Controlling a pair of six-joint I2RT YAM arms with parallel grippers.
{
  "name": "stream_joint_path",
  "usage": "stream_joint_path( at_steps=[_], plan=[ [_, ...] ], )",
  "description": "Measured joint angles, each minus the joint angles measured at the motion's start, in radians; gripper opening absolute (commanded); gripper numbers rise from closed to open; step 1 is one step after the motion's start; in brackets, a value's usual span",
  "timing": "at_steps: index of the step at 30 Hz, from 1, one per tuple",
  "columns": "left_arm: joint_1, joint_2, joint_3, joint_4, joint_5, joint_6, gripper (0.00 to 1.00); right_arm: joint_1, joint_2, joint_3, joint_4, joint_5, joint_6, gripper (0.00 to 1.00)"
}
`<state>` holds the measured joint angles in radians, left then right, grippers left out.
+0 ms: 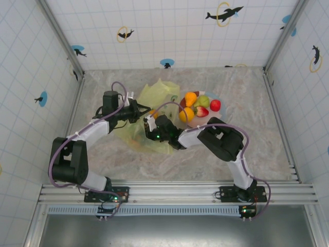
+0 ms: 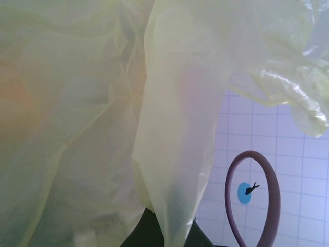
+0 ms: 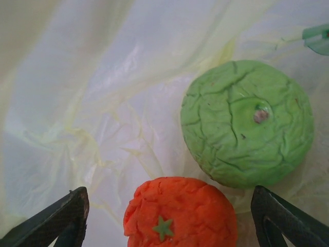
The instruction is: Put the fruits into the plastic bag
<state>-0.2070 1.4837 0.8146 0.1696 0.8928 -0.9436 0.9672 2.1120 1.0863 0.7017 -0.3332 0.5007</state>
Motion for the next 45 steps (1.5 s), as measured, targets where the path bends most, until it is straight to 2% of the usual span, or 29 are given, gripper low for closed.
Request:
stream_joint_path(
  at_steps=[8, 26, 32, 38, 45],
  plan=[
    [0.000, -0.001, -0.002, -0.002, 0.000, 0.003, 0.00, -0.021, -0.061, -0.046, -0.082, 0.069, -0.037, 0.83],
    [0.034, -0.005, -0.003, -0.052, 0.002, 0.076, 0.00, -0.134, -0.519, -0.286, -0.326, 0.340, -0.181, 0.84],
    [0.051, -0.005, -0.018, -0.054, 0.004, 0.079, 0.00, -0.201, -0.645, -0.353, -0.431, 0.453, -0.225, 0.91],
    [0.058, -0.005, -0.019, -0.056, 0.005, 0.079, 0.00, -0.294, -0.623, -0.304, -0.555, 0.510, -0.286, 0.99],
    [0.061, -0.005, -0.021, -0.056, 0.005, 0.079, 0.00, -0.315, -0.474, -0.111, -0.701, 0.529, -0.401, 0.99]
  ],
)
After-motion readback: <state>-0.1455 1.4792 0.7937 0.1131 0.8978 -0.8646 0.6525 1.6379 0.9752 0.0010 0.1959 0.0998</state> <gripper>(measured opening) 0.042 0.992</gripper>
